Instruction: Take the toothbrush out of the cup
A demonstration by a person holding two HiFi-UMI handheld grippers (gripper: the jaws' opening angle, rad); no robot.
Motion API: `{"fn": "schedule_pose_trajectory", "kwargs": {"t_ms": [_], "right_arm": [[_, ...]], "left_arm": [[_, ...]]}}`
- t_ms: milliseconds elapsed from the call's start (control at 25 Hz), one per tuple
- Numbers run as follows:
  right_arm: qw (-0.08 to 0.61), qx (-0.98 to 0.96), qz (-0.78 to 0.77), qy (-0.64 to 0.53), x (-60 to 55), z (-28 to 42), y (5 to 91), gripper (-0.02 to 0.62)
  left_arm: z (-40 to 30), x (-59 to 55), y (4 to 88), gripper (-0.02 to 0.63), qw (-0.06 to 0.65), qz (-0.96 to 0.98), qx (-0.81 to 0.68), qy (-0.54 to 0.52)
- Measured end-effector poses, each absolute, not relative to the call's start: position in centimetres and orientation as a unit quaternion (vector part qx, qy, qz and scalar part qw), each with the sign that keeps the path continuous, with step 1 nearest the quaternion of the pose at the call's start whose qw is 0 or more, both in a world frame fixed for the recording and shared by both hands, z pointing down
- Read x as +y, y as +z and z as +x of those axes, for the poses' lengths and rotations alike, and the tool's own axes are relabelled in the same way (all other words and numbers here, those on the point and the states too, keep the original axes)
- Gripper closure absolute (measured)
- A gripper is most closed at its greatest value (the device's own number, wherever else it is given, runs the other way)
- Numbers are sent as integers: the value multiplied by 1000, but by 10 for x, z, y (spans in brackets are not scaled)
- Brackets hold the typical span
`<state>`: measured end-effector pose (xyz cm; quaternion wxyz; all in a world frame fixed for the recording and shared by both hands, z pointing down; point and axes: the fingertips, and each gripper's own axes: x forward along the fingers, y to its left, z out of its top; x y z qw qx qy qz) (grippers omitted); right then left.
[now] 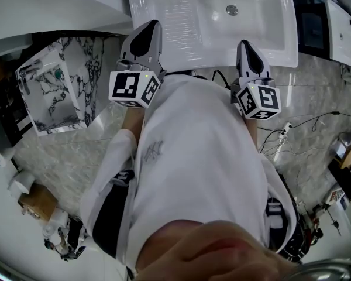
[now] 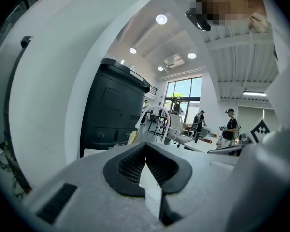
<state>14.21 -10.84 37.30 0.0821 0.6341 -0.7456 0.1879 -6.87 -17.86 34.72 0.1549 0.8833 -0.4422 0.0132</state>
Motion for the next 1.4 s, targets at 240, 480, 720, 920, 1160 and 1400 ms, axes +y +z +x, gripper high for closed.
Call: {"fn": "schedule_pose_trajectory", "kwargs": {"t_ms": [240, 480, 720, 920, 1160, 1400], "right_arm": [[94, -742, 633, 198, -121, 128, 378, 580], [100, -753, 620, 199, -133, 119, 379, 580], [99, -767, 602, 200, -145, 119, 381, 580], [98, -786, 578, 195, -158, 121, 377, 580], [96, -797, 563, 196, -171, 129, 376, 580], [94, -801, 556, 200, -181, 135, 379, 580]], "left_arm": [[-68, -188, 358, 590, 106, 897, -425, 58], [-64, -192, 357, 591, 108, 899, -422, 50], [-70, -192, 358, 591, 124, 884, -450, 43], [-74, -192, 354, 591, 132, 867, -480, 35], [-69, -194, 351, 589, 136, 854, -501, 31], [-60, -202, 351, 589, 137, 852, -504, 33]]}}
